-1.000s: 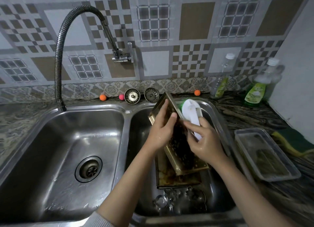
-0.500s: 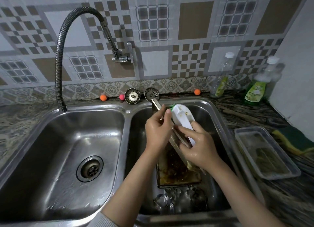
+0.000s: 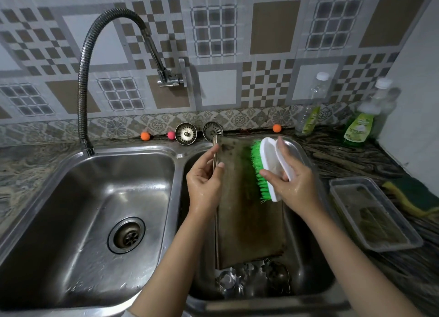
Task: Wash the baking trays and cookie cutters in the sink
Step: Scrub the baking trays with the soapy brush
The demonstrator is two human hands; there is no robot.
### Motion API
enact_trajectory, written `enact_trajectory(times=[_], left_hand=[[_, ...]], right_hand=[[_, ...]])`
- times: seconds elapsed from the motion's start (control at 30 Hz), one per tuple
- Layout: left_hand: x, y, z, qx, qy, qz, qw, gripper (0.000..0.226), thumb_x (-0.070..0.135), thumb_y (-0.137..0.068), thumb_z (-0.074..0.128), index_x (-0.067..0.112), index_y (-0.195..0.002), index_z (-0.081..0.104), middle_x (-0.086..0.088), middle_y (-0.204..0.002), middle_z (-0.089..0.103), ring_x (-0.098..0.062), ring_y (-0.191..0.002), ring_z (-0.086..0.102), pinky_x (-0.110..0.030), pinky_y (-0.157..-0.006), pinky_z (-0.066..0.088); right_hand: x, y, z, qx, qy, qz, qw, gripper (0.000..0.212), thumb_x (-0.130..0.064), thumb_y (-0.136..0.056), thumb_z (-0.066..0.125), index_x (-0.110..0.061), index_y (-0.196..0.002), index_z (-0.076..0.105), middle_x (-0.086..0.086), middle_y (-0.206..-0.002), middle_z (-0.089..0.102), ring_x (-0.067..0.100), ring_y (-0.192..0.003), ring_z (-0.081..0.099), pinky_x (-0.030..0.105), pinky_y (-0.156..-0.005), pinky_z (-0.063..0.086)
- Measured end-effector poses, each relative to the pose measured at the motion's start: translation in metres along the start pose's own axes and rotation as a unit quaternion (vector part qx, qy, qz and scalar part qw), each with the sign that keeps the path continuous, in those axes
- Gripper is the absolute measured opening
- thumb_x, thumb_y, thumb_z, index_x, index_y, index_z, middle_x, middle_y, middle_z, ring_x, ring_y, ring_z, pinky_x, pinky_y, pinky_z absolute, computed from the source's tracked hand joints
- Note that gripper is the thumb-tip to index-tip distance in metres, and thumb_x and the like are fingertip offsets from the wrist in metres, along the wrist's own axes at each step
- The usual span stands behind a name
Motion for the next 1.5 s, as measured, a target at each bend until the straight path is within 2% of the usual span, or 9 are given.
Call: enact_trajectory(times=[0.3,0.47,0.63,0.73,0.83,0.93,1.13,1.37,1.5], left_hand=[[-0.009,0.004,0.006,-0.027,0.038,-0.012,0.999,0.05,-0.016,-0.09,0.046,0.022,-0.121,0.055,0.017,-0.121,0.06,0.006,-0.113,0.056,-0.015,-0.092,0.045],[-0.009,0.004,-0.01,-0.029,0.059,-0.009,0.998,0.051,-0.017,-0.09,0.045,0.022,-0.121,0.055,0.016,-0.126,0.057,0.004,-0.124,0.049,-0.021,-0.107,0.037],[-0.014,0.011,0.004,-0.046,0.075,-0.026,0.996,0.046,-0.006,-0.088,0.051,0.024,-0.122,0.055,-0.001,-0.131,0.059,-0.01,-0.121,0.056,-0.026,-0.099,0.045],[-0.015,0.008,-0.01,-0.03,0.078,-0.027,0.996,0.049,-0.016,-0.09,0.044,0.015,-0.128,0.052,0.005,-0.133,0.055,0.002,-0.118,0.054,-0.017,-0.094,0.044],[-0.013,0.011,-0.004,-0.053,0.058,-0.017,0.997,0.046,-0.007,-0.087,0.05,0.017,-0.125,0.055,0.001,-0.135,0.056,-0.011,-0.129,0.049,-0.035,-0.109,0.038],[-0.023,0.009,0.003,-0.042,0.074,-0.048,0.995,0.046,-0.004,-0.084,0.053,0.02,-0.123,0.057,-0.012,-0.134,0.057,-0.027,-0.129,0.05,-0.05,-0.11,0.036],[-0.019,0.005,-0.015,-0.008,0.121,-0.061,0.991,0.049,-0.016,-0.09,0.044,0.015,-0.127,0.053,0.007,-0.12,0.065,-0.009,-0.117,0.058,-0.022,-0.095,0.047],[-0.035,0.001,-0.011,0.01,0.157,-0.114,0.981,0.054,-0.01,-0.079,0.054,0.027,-0.117,0.064,-0.011,-0.134,0.058,-0.032,-0.123,0.052,-0.054,-0.108,0.036],[-0.037,0.005,-0.019,0.014,0.161,-0.124,0.979,0.049,0.004,-0.077,0.058,0.028,-0.119,0.065,-0.004,-0.136,0.057,-0.03,-0.129,0.048,-0.057,-0.112,0.03]], right_hand=[[-0.025,0.014,0.037,-0.014,-0.001,-0.029,0.999,0.074,-0.032,-0.078,0.072,-0.014,-0.141,0.039,-0.021,-0.134,0.041,-0.016,-0.118,0.043,0.003,-0.092,0.039],[0.013,-0.009,-0.008,0.106,0.054,0.053,0.991,0.064,-0.029,-0.083,0.07,-0.011,-0.139,0.045,-0.009,-0.122,0.054,0.009,-0.11,0.058,0.0,-0.077,0.038],[-0.035,0.004,0.041,0.043,0.025,-0.034,0.998,0.062,-0.024,-0.087,0.067,-0.014,-0.141,0.039,-0.019,-0.126,0.05,-0.015,-0.105,0.051,0.002,-0.082,0.044],[-0.007,-0.013,0.019,0.069,0.048,0.0,0.996,0.059,-0.023,-0.085,0.069,-0.013,-0.138,0.044,-0.009,-0.121,0.054,-0.001,-0.103,0.058,0.009,-0.083,0.046],[0.009,-0.018,0.006,0.11,0.038,0.069,0.991,0.058,-0.026,-0.086,0.069,-0.012,-0.138,0.048,-0.01,-0.113,0.058,0.011,-0.105,0.061,0.008,-0.081,0.043],[-0.04,0.003,0.037,0.055,0.033,-0.034,0.997,0.062,-0.033,-0.086,0.068,-0.024,-0.14,0.04,-0.024,-0.114,0.055,-0.002,-0.089,0.063,0.01,-0.074,0.051],[0.01,-0.015,0.0,0.106,0.068,0.027,0.992,0.058,-0.025,-0.085,0.07,-0.012,-0.137,0.049,-0.013,-0.104,0.06,0.004,-0.09,0.062,0.001,-0.072,0.041],[-0.047,0.021,0.048,-0.002,0.044,-0.065,0.997,0.06,-0.04,-0.086,0.066,-0.031,-0.139,0.04,-0.01,-0.106,0.067,0.007,-0.081,0.068,0.022,-0.067,0.057],[0.001,-0.015,0.006,0.092,0.077,0.02,0.993,0.058,-0.023,-0.084,0.071,-0.012,-0.137,0.049,-0.002,-0.101,0.066,0.011,-0.084,0.064,-0.001,-0.069,0.041]])
Point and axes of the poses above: each hand's wrist, its own y-axis away from the middle knuckle, its own z-axis out of the palm, x = y × z, the point moved 9 cm from there along -y, towards the middle knuckle
